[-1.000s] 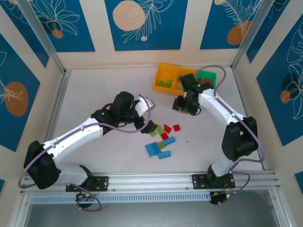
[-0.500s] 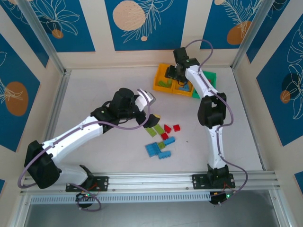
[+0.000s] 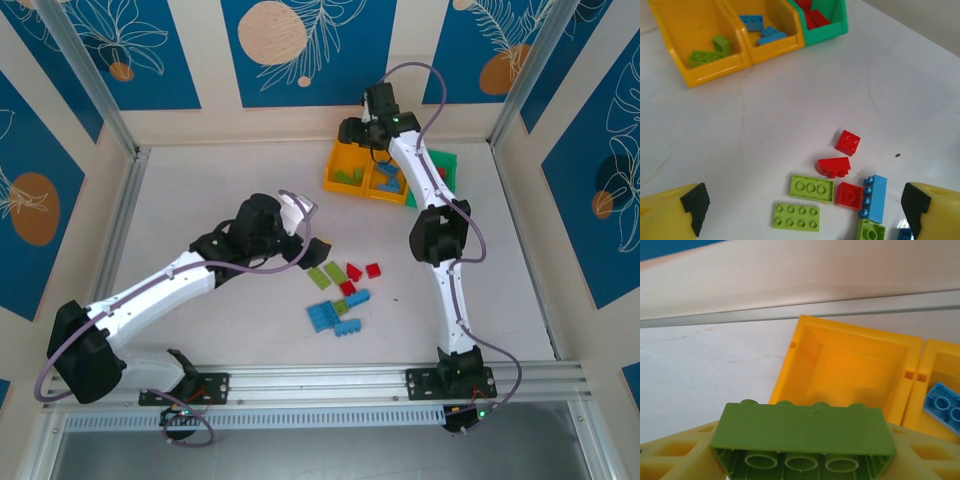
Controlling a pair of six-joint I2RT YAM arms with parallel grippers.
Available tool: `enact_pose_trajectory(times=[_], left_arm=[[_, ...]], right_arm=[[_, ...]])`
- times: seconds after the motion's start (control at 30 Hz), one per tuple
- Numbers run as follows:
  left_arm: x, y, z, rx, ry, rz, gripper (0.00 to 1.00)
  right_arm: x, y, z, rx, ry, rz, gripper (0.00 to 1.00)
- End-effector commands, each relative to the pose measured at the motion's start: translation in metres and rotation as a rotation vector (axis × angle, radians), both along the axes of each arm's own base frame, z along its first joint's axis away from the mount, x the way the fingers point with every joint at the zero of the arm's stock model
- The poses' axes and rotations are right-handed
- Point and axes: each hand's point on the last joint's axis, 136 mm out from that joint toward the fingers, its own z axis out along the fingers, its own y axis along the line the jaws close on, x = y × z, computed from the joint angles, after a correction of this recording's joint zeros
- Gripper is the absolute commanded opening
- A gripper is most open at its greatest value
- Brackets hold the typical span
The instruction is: Sort the legos into containers by color
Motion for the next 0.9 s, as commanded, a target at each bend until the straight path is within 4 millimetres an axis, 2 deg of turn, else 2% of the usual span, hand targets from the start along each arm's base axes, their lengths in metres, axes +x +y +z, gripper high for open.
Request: enact_pose_trajectory(times=[0.0,0.1,0.23,0.4,0.5,0.57,0.67,0.77,0.87], left_arm=[[0.008,0.010,-0.002,-0.029,0.039,0.139,1.00],[0.016,0.016,-0.011,-0.051,0.098,0.243,1.00],[0.022,0.014,-0.022,-0.100,0.176,0.329,1.00],[0.031,0.014,-0.027,-0.118,0.248,0.426,1.00],[0.036,0.024,-0.036,-0.117,0.351,0.570,1.00],[0.036,0.029,-0.050,-0.124,0.477,0.686,0.95],[0.037,0.021,-0.077,-0.151,0.653,0.801,0.86],[0.036,0.012,-0.102,-0.139,0.780,0.886,0.80],[0.039,0.011,-0.118,-0.086,0.837,0.949,0.78]], right_arm=[[-0.007,0.006,0.019,0.032,-0.011,0.049,0.69],[-0.019,0.000,0.033,0.059,0.002,0.064,0.72],[-0.034,-0.004,0.054,0.107,0.008,0.092,0.86],[-0.062,-0.016,0.070,0.109,0.055,0.088,0.89],[-0.090,-0.031,0.075,0.106,0.110,0.065,0.89],[-0.113,-0.041,0.075,0.109,0.140,0.050,0.89],[-0.150,-0.055,0.074,0.131,0.167,0.013,0.89],[-0.187,-0.071,0.059,0.116,0.200,-0.032,0.89],[-0.222,-0.085,0.045,0.106,0.243,-0.075,0.89]])
